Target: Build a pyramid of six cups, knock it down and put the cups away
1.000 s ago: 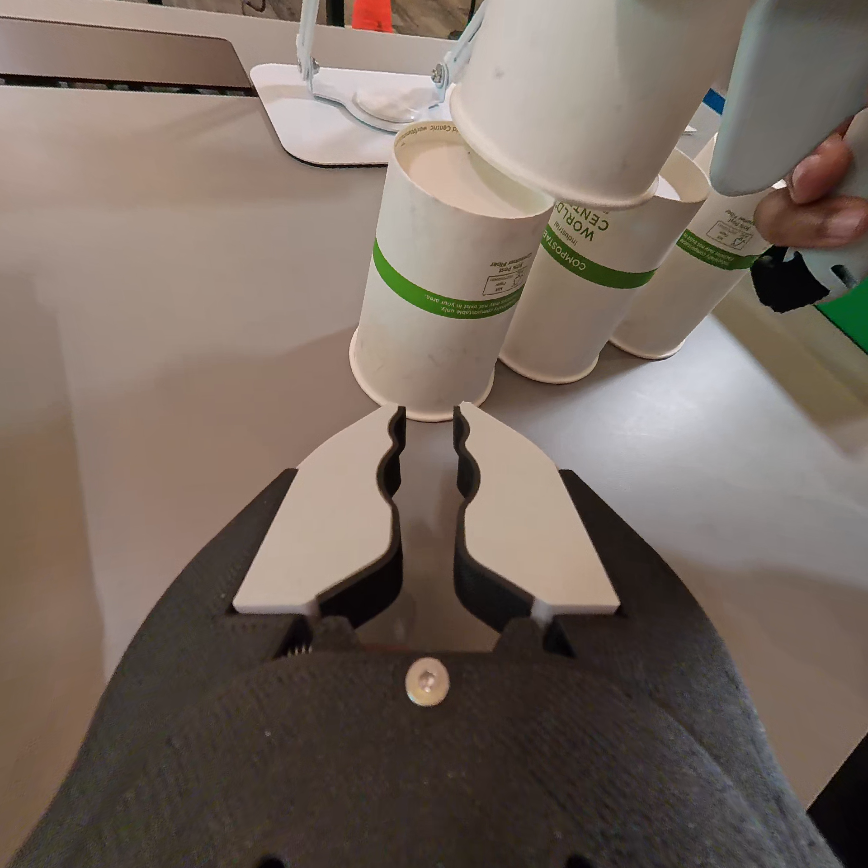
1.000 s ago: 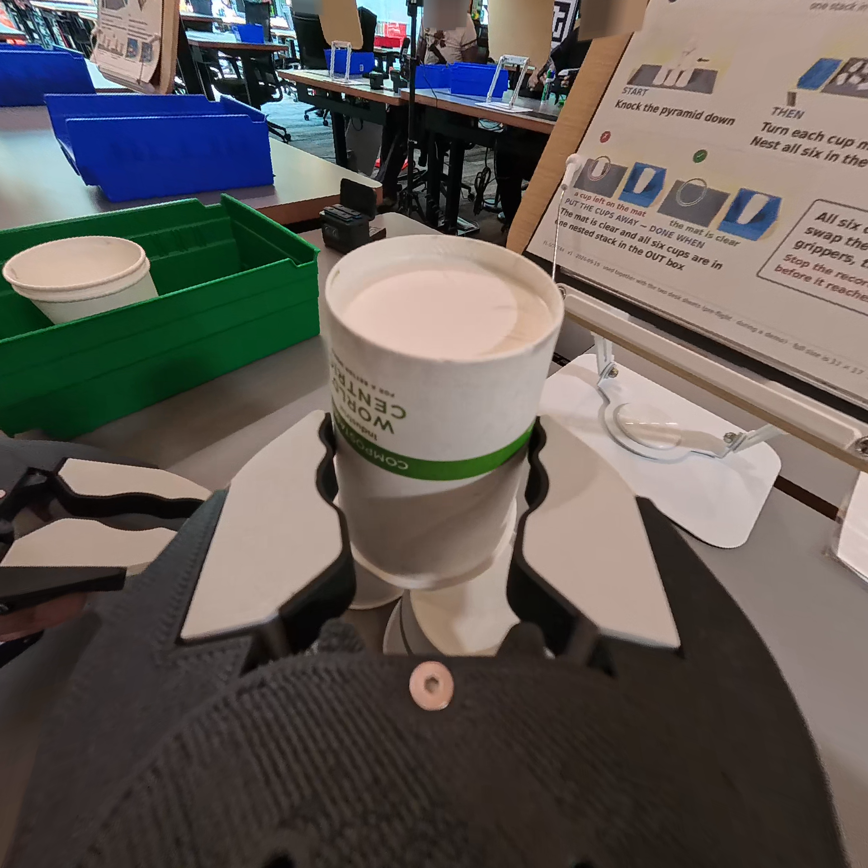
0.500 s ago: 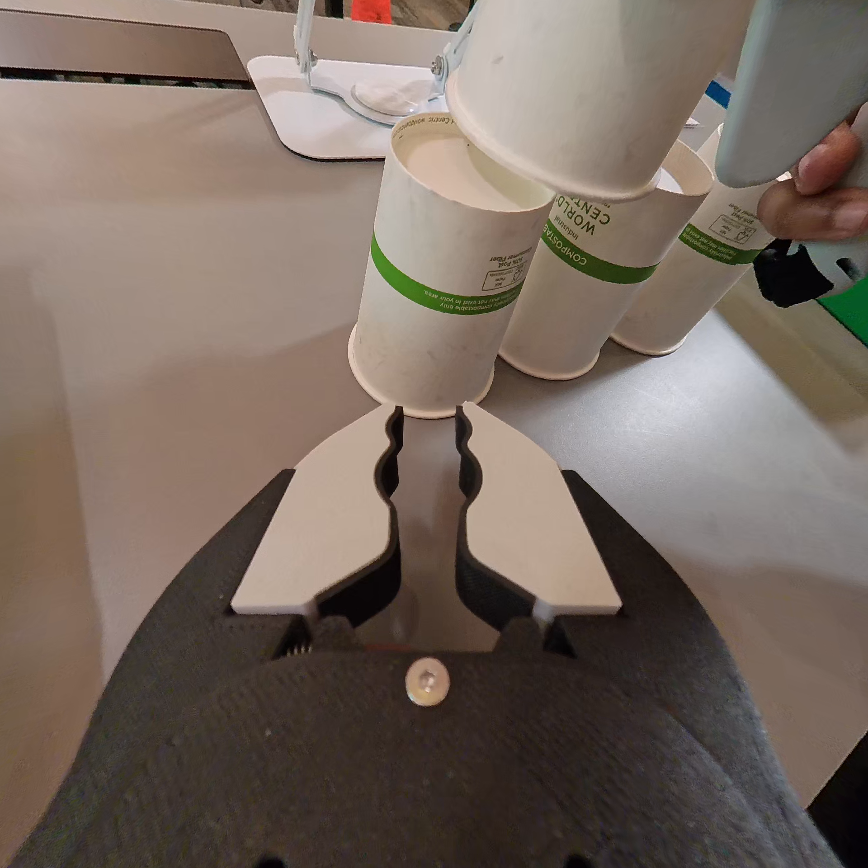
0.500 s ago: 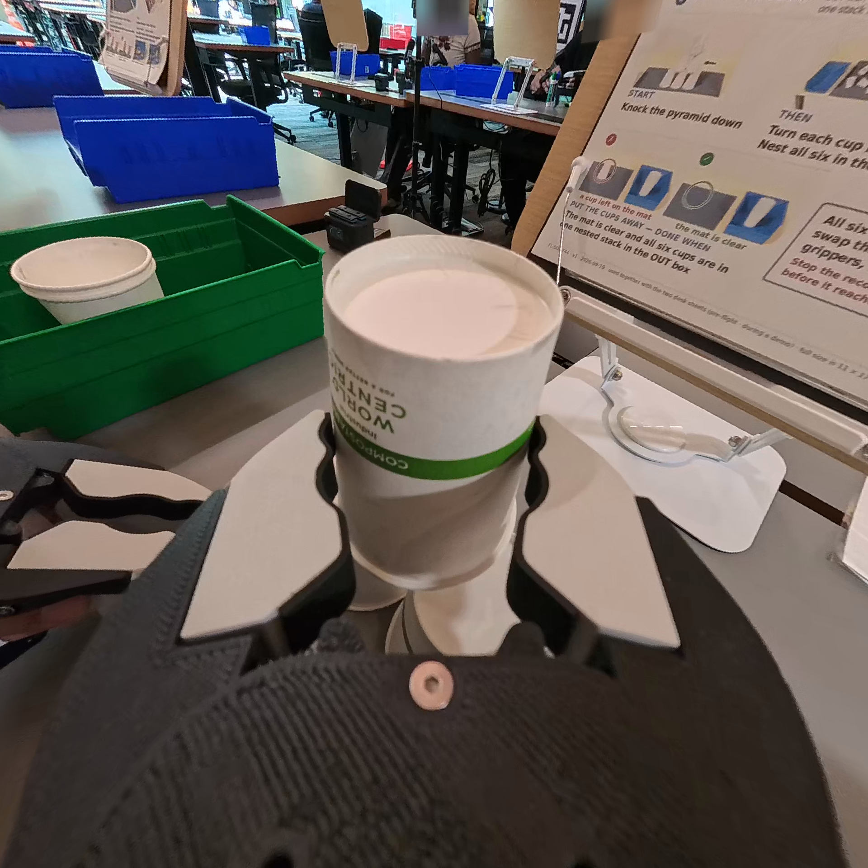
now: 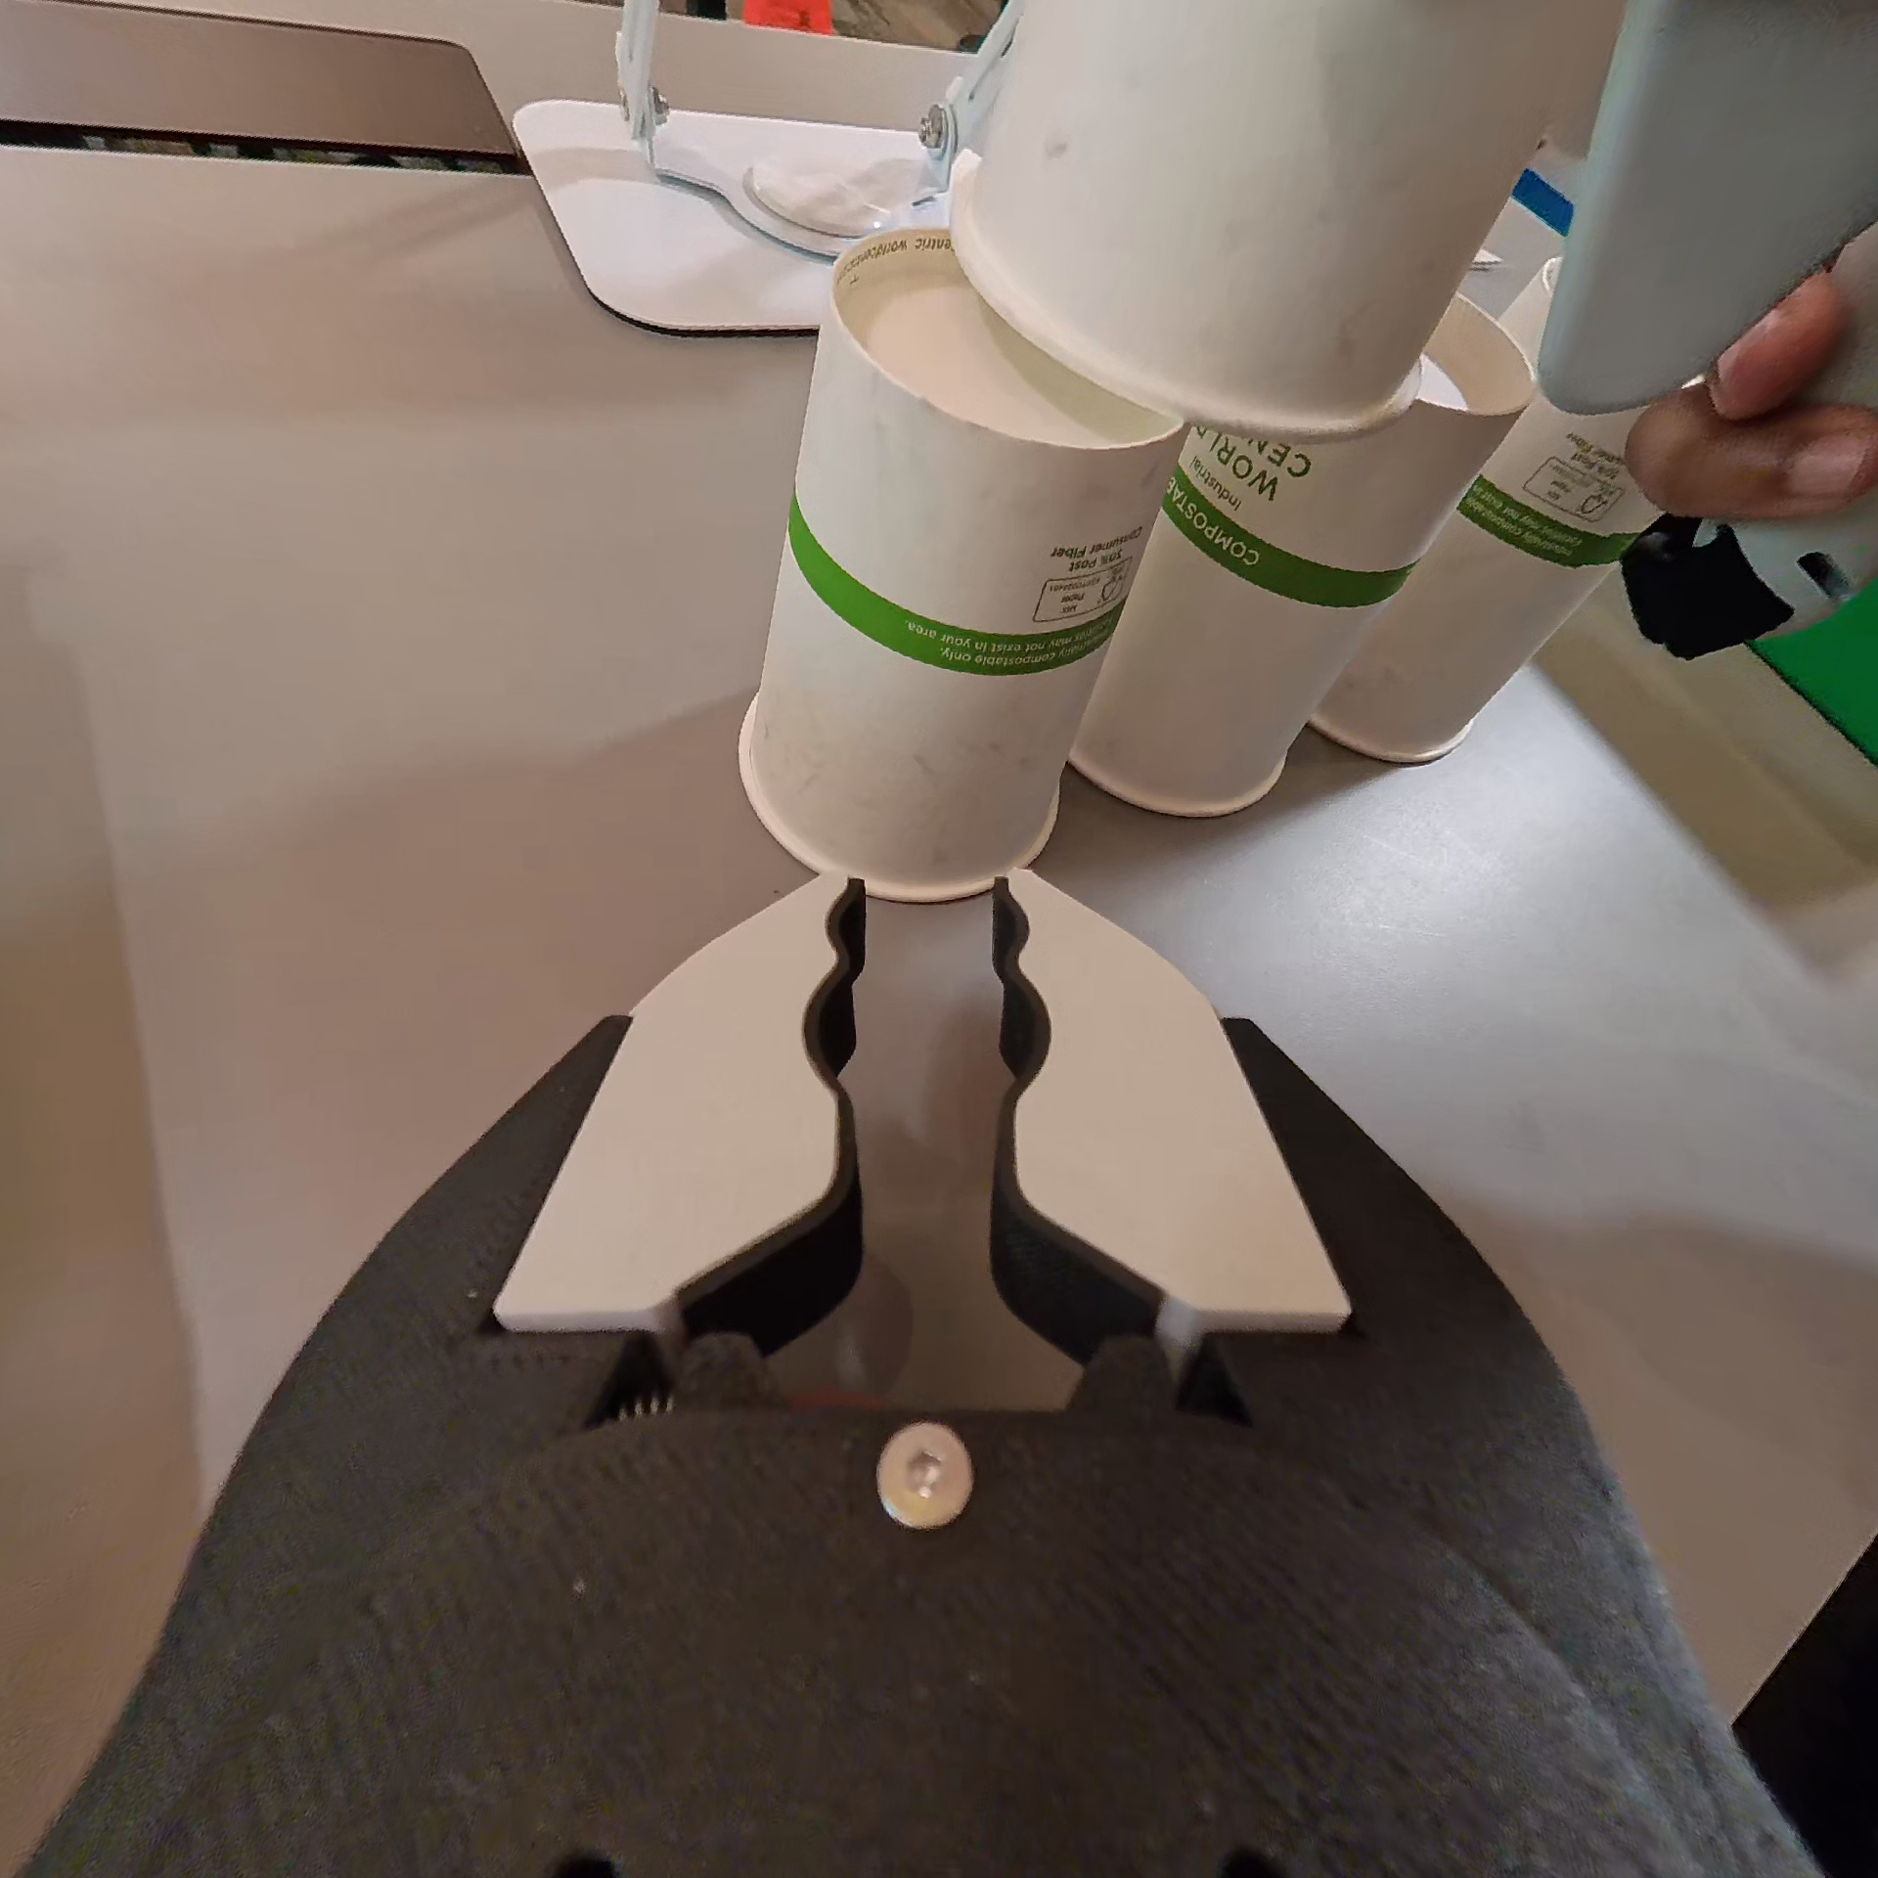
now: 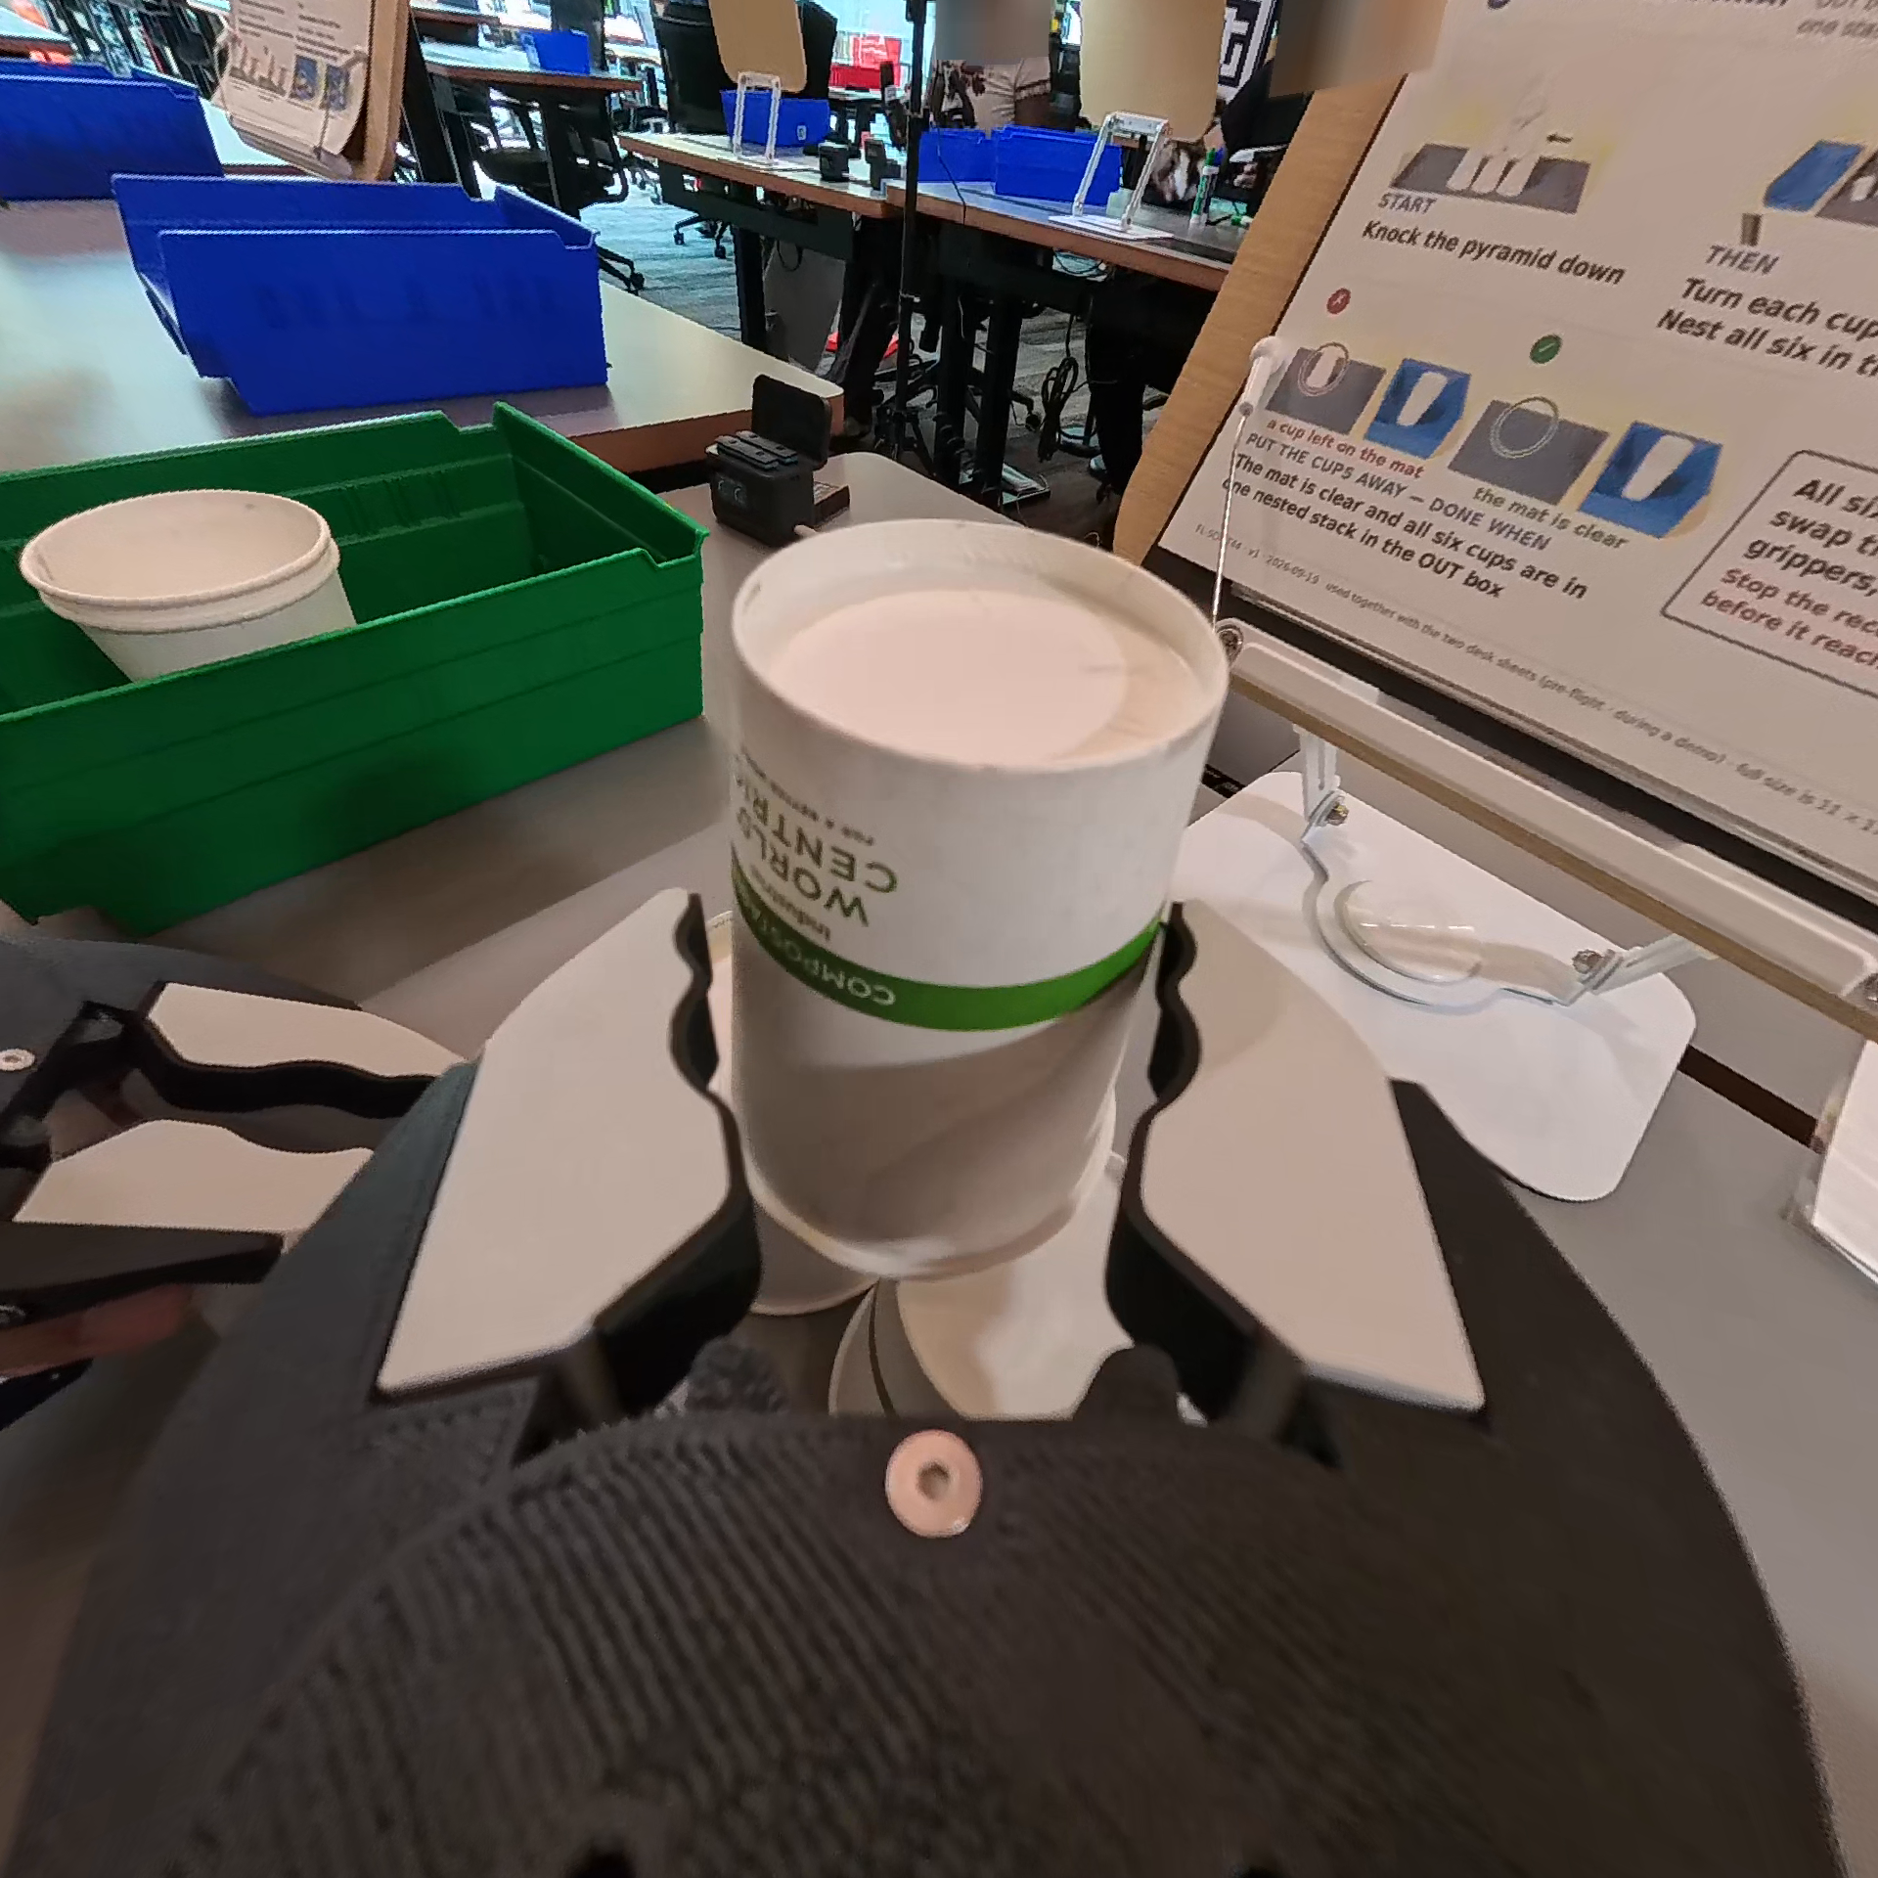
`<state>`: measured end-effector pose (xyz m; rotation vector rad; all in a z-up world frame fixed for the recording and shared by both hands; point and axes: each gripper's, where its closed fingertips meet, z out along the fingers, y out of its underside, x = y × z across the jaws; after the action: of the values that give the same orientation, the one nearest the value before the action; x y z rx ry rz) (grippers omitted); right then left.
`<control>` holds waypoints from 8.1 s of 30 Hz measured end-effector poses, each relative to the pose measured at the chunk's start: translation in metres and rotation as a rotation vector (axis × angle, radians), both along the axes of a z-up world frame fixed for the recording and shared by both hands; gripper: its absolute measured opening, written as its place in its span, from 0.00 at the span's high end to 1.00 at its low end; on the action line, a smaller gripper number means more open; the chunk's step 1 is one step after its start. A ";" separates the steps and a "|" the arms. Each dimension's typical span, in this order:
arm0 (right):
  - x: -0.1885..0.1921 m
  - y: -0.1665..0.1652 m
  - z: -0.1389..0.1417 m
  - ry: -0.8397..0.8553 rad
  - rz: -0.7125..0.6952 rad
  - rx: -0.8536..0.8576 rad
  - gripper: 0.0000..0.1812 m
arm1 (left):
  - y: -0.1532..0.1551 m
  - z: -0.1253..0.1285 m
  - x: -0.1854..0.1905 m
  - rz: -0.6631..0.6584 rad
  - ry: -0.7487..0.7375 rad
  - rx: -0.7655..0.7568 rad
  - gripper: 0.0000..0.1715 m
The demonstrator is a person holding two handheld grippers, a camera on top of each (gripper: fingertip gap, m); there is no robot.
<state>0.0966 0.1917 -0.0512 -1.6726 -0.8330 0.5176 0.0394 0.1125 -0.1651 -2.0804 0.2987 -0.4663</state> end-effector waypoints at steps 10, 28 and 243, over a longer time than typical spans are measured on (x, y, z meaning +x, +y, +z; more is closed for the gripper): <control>0.014 -0.004 0.039 0.091 -0.002 0.020 0.50 | 0.000 0.000 0.002 -0.006 0.001 -0.002 0.85; 0.121 -0.011 0.110 0.356 -0.111 0.039 0.50 | 0.012 0.050 -0.002 0.079 -0.042 0.237 0.80; 0.086 -0.124 -0.137 -0.303 0.342 -0.291 1.00 | -0.034 0.163 -0.249 0.399 0.499 0.342 0.97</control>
<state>0.1822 0.0680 -0.1878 -1.9141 -1.3312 0.6528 -0.2096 0.0782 -0.0016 -1.8284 0.2231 0.3313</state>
